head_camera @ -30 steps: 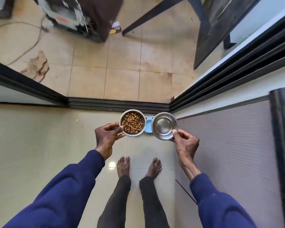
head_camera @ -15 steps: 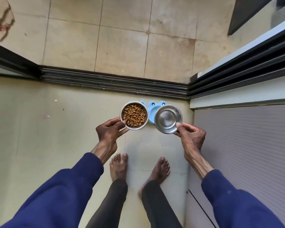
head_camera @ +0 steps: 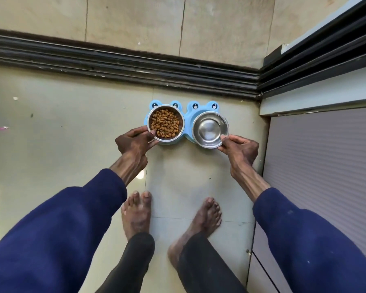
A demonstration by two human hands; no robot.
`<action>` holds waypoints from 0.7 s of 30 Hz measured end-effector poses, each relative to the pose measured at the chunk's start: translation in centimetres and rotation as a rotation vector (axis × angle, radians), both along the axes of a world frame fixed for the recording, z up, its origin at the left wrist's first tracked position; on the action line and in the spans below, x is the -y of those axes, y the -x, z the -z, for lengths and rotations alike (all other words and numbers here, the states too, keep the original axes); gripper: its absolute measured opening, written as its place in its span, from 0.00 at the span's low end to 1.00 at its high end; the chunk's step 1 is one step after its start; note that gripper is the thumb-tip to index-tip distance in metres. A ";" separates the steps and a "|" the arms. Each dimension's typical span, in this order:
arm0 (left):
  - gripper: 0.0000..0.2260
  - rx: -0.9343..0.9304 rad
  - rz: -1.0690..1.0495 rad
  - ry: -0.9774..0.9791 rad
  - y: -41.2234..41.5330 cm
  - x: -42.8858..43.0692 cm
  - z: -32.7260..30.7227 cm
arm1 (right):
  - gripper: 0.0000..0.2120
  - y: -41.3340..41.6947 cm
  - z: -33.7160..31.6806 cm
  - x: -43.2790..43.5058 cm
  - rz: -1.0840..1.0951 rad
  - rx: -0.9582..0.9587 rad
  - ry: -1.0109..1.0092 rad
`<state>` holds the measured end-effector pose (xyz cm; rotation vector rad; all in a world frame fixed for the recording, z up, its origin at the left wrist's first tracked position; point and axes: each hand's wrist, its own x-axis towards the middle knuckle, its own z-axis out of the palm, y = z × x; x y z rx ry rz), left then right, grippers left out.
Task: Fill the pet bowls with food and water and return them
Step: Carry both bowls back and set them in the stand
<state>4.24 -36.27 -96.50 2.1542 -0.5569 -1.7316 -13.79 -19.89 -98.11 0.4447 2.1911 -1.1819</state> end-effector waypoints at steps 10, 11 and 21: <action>0.10 0.067 -0.011 0.028 -0.1 -0.5 2.4 | 0.10 0.1 2.0 1.5 0.024 0.062 -0.041; 0.10 0.082 -0.010 0.034 -0.1 -0.5 2.5 | 0.10 0.1 2.0 1.6 0.025 0.059 -0.044; 0.11 0.156 0.066 0.107 -0.3 0.1 3.1 | 0.13 0.3 1.4 2.5 -0.099 0.009 -0.132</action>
